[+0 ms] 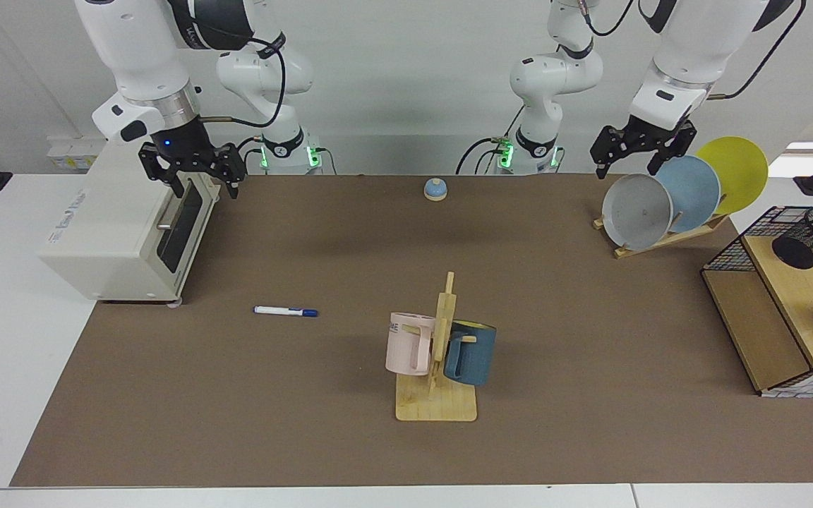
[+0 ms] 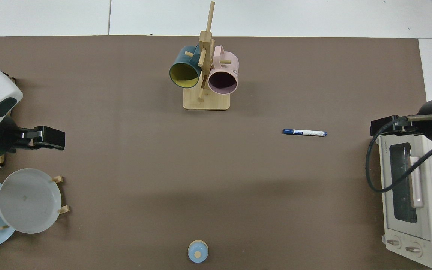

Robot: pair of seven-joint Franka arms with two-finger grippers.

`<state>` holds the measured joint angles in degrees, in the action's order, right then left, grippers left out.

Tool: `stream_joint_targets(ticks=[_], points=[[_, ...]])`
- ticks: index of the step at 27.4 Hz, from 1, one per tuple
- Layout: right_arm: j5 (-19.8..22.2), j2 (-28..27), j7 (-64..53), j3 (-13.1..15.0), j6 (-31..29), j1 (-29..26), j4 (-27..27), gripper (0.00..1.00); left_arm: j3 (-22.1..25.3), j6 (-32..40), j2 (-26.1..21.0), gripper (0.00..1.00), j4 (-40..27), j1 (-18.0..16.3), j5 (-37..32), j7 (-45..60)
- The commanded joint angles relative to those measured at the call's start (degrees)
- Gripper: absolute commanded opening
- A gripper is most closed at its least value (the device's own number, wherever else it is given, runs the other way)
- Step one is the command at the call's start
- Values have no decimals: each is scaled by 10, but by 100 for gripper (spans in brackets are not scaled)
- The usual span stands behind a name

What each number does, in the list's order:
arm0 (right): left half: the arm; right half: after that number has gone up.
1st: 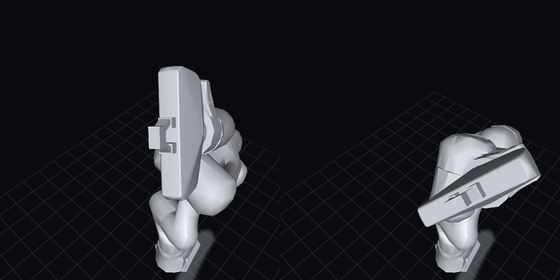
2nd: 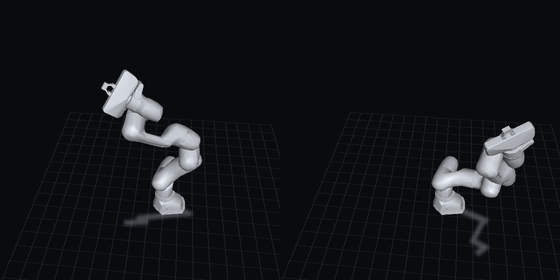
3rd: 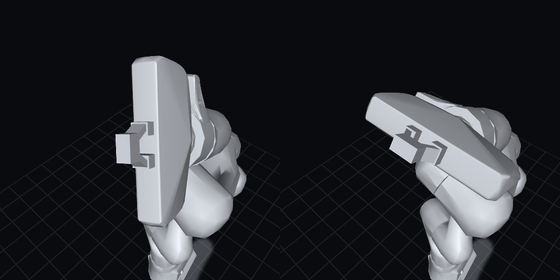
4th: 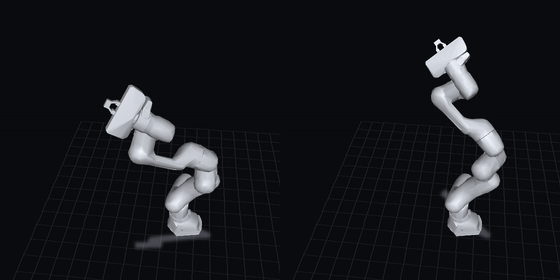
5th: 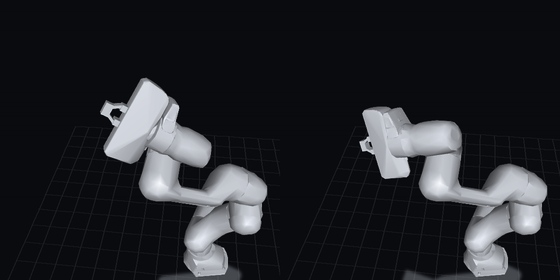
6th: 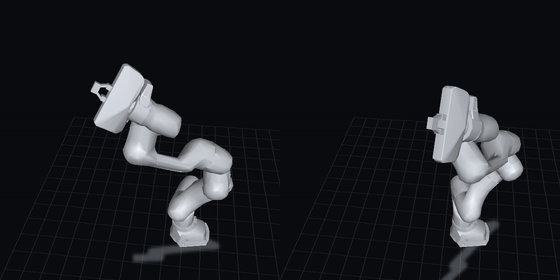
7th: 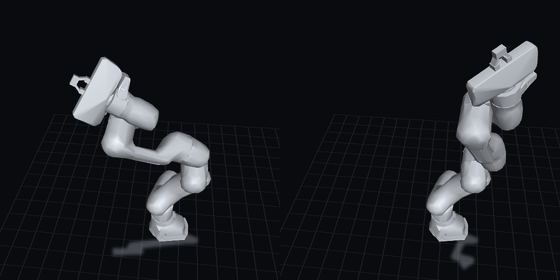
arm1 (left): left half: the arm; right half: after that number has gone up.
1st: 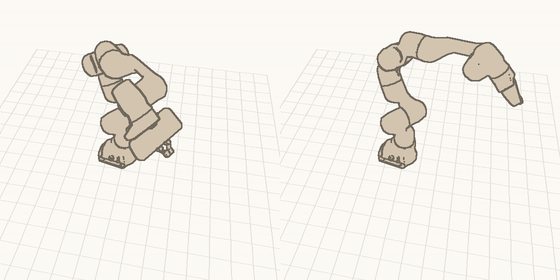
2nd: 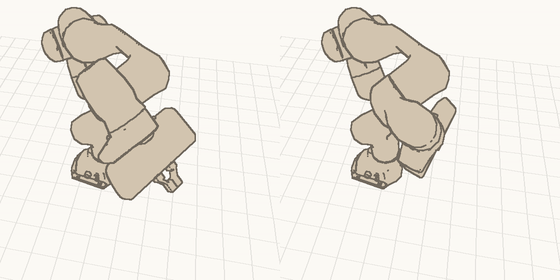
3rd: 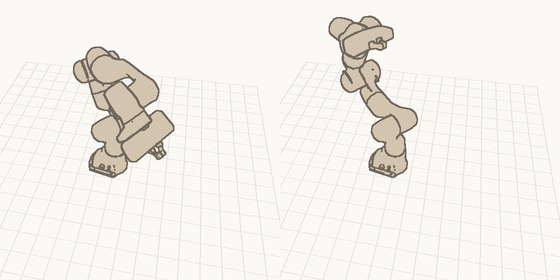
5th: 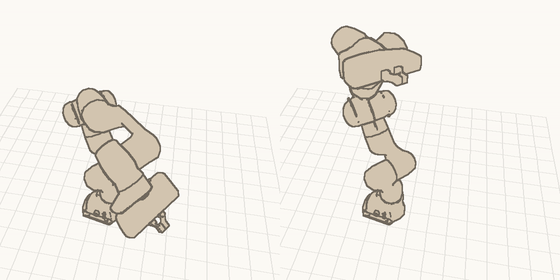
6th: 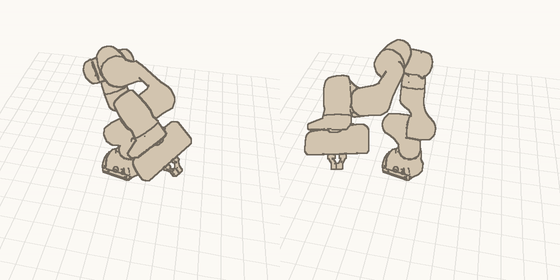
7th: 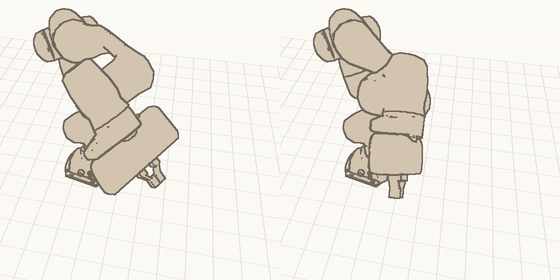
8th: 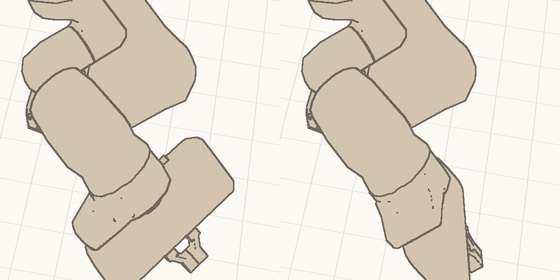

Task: Put markers into pen holder
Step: 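Reach the right gripper toward the white blue-capped marker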

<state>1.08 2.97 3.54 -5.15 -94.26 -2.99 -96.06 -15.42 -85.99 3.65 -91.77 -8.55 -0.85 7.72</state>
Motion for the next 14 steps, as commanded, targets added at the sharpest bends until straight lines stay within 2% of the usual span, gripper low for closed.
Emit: stream_joint_targets(ticks=[1, 9, 14], points=[[-3, 9, -17, 0, 12, -6, -4, 100, 3, 11, -2, 100, 8, 6, -2, 4], [1, 6, -13, -1, -1, 0, -7, 100, 4, 11, 0, 100, 5, 5, -2, 2], [-1, -3, -13, -2, -50, 1, -26, 100, 6, 11, 7, 100, -10, -2, -1, -2]])
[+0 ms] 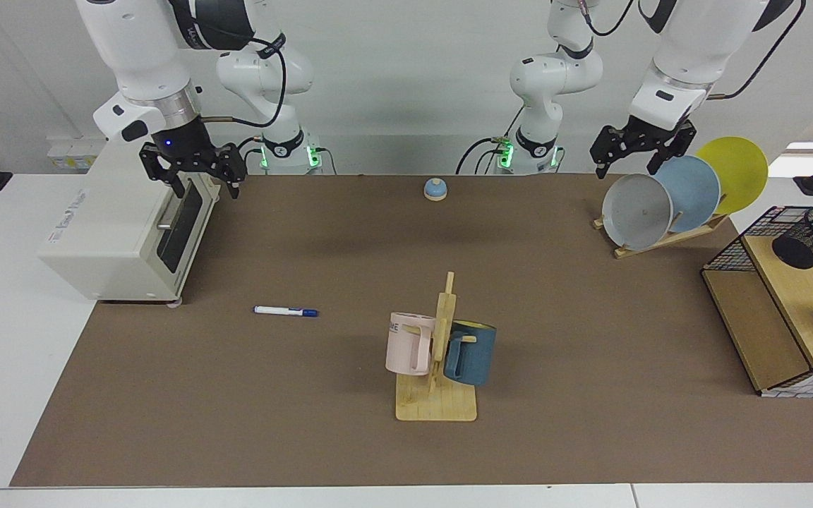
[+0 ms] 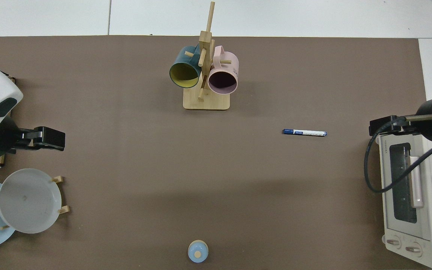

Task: Put markers into pen holder
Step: 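Reach the right gripper toward the white blue-capped marker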

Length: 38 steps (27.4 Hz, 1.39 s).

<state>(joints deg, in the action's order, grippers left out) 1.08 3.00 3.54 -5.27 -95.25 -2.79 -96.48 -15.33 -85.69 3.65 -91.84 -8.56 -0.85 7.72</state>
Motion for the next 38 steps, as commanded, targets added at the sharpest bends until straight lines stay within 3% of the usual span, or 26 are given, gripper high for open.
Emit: stream_joint_targets(ticks=[1, 11, 18, 24, 38], points=[[-1, -10, -13, -2, -45, -1, -21, 100, 5, 8, 7, 100, -11, -2, -1, -2], [6, -63, -22, -4, -121, 31, -25, 100, 4, 2, 8, 100, -21, -1, 13, -2], [4, -72, -24, -4, -175, 26, -62, 100, 5, 1, 9, 100, -26, -1, 14, -2], [3, -92, -11, -4, -187, 29, -63, 100, 5, 0, 9, 100, -30, -2, 14, -2], [3, -149, 210, -4, -196, 24, -71, 100, 6, 0, 15, 100, -39, -4, 14, 1]])
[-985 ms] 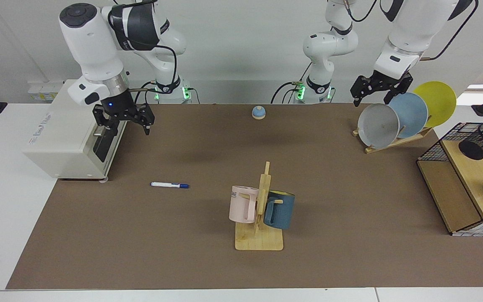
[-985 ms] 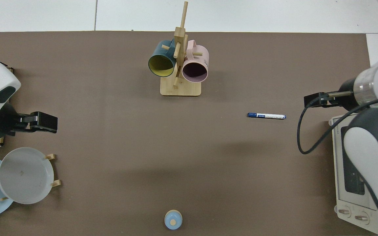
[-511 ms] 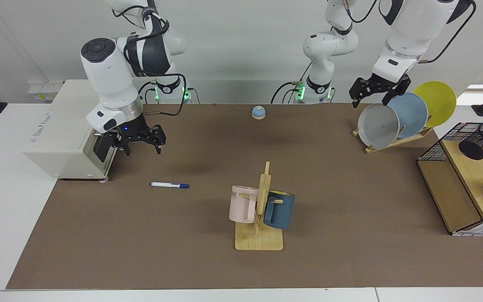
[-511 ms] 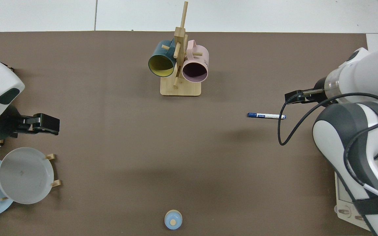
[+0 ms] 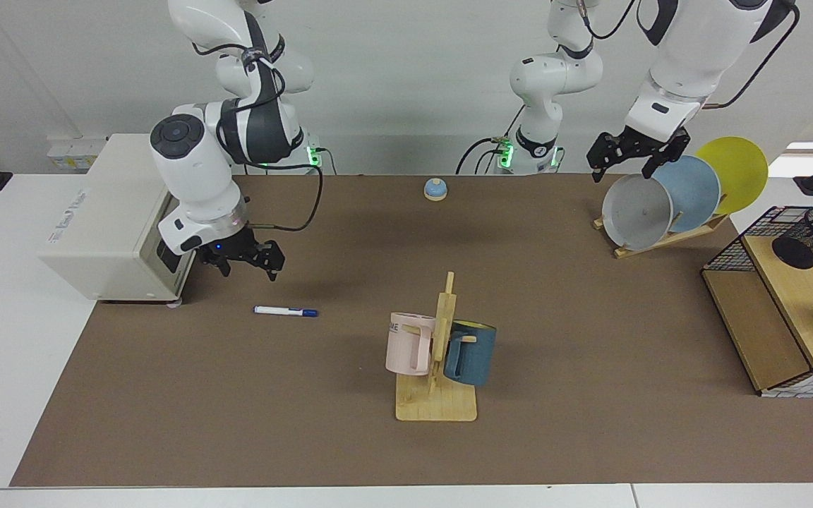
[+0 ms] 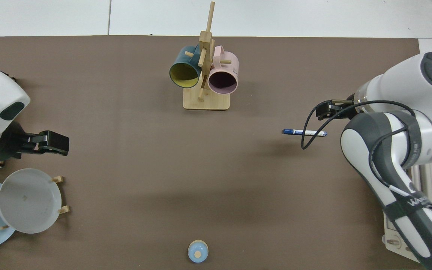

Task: Put markers into pen holder
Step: 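Reach the right gripper toward the white blue-capped marker, then lower the right gripper over the marker and close on it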

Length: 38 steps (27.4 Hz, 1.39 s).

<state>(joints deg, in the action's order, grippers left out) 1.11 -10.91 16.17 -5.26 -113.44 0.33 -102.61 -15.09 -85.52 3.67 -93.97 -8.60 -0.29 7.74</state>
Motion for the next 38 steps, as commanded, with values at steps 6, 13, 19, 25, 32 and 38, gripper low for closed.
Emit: stream_joint_targets(ticks=[6, 13, 19, 25, 32, 38], points=[[4, -6, 99, -4, -51, -12, -46, 100, 2, -4, 17, 100, -22, -16, 8, -4], [3, -17, 155, -4, -78, -14, -69, 100, 2, -5, 20, 100, -29, -18, 8, -3], [3, -49, 307, -4, -101, -7, -70, 99, 3, -7, 20, 100, -30, -19, 8, -3], [3, -67, 412, -4, -122, -12, -71, 99, 3, -8, 20, 100, -30, -20, 8, -4], [1, -72, 500, -4, -121, -24, -72, 98, 3, -22, 20, 100, -32, -33, 8, -4], [-7, -85, 576, -4, -144, -36, -74, 94, 3, -27, 20, 100, -40, -38, 8, -5]])
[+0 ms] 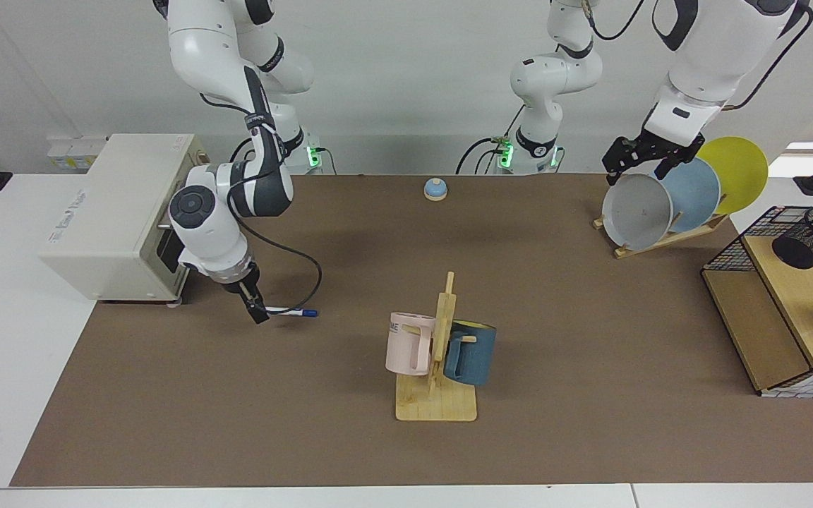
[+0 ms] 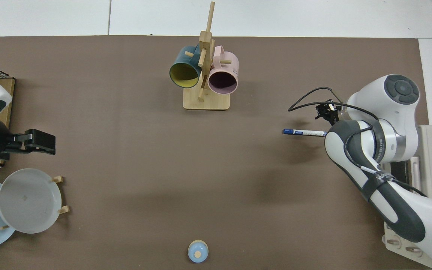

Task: Put markers into pen holder
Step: 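Lower the right gripper over the marker and close on it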

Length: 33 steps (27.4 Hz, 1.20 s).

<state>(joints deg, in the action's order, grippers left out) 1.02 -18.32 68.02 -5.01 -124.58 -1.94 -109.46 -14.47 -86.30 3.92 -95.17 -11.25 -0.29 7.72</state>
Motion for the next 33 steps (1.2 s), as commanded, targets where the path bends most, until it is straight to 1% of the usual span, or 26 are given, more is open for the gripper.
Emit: stream_joint_targets(ticks=[1, 2, 4, 8, 11, 14, 19, 21, 23, 24, 28, 33], points=[[-6, -10, 67, -7, -37, -19, -11, 93, -3, -24, 18, 100, -29, -13, 8, -5], [-7, -9, 69, -7, -37, -24, -15, 93, -3, -27, 17, 100, -30, -17, 8, -5], [-22, -8, 69, -7, -38, -22, -18, 93, -3, -30, 17, 100, -34, -27, 8, -4], [-30, -1, 74, -7, -39, -21, -36, 93, -4, -30, 17, 100, -40, -27, 8, -4], [-31, 6, 82, -7, -52, -20, -51, 92, -4, -30, 17, 100, -43, -27, 8, -4], [-44, 9, 91, -7, -67, -18, -64, 87, -4, -30, 14, 100, -44, -27, 8, -4], [-47, 9, 91, -7, -71, -24, -64, 79, -4, -30, 14, 100, -52, -27, 16, -4], [-47, 9, 97, -7, -72, -23, -65, 70, -4, -30, 14, 100, -53, -27, 16, -4], [-47, 9, 115, -7, -81, -21, -66, 57, -4, -30, 14, 100, -53, -27, 16, -4], [-47, 10, 120, -7, -88, -18, -72, 53, -4, -30, 14, 100, -53, -27, 16, -4], [-47, 14, 127, -7, -108, -18, -84, 41, -4, -30, 14, 100, -53, -27, 16, -4], [-47, 14, 130, -7, -109, -20, -84, 16, -4, -31, 14, 100, -52, -27, 16, -4]])
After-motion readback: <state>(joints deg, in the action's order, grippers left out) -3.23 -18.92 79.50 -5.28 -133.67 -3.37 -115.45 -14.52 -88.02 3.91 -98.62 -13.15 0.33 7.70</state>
